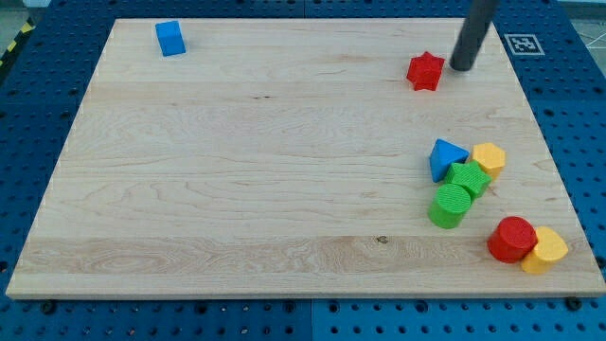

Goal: Slide the red star towards center

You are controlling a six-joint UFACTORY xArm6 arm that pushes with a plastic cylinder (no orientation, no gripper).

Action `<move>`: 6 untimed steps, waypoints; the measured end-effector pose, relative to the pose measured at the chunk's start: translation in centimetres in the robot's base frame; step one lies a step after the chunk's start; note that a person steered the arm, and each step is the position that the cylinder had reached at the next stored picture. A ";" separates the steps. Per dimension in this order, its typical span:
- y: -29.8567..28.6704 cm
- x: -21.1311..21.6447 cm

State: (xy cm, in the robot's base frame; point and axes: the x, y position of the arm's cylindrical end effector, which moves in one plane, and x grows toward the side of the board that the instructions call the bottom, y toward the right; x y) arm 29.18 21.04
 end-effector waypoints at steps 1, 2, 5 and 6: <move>-2.5 -1.0; -0.1 -0.3; 2.2 2.3; -2.0 1.8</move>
State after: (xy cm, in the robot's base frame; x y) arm 30.98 19.06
